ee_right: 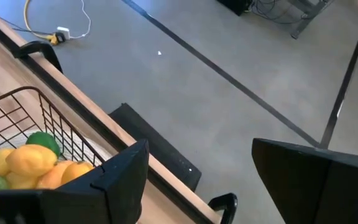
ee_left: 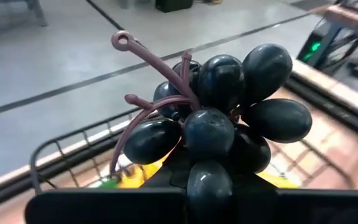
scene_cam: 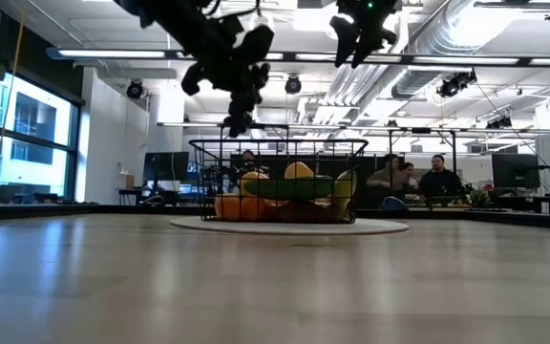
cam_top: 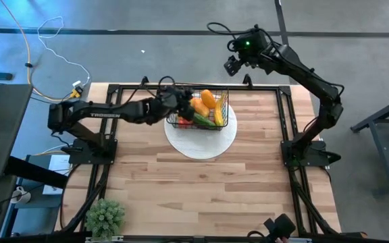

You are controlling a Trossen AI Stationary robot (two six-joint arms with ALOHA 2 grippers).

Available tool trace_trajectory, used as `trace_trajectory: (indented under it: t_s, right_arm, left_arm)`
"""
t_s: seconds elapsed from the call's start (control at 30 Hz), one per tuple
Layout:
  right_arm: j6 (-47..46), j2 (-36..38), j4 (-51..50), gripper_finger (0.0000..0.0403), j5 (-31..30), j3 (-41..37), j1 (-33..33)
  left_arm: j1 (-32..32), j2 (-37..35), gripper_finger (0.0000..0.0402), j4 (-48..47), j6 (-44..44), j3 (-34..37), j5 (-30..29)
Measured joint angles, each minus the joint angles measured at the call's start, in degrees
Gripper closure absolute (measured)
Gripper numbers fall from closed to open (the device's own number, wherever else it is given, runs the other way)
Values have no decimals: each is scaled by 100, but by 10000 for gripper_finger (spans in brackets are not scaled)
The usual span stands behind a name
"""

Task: Build produce basket
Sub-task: Put the black grapes into the black wire basket

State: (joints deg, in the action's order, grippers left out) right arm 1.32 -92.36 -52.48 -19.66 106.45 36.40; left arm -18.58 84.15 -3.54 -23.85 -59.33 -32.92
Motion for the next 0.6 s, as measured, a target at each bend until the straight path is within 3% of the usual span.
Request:
trace_trajectory:
  t_s: [0.2, 0.37, 0.6]
  right_arm:
    - [6, 0, 3, 135, -2, 0, 0]
    - [-138, 0, -12, 135, -4, 0, 0]
    - [-289, 0, -40, 135, -9, 0, 0]
  left_arm:
    - [-530, 409, 398, 29, 237, 0, 399]
    - [-853, 694, 398, -27, -77, 0, 417]
    - [-1272, 823, 392, -395, -604, 3, 917]
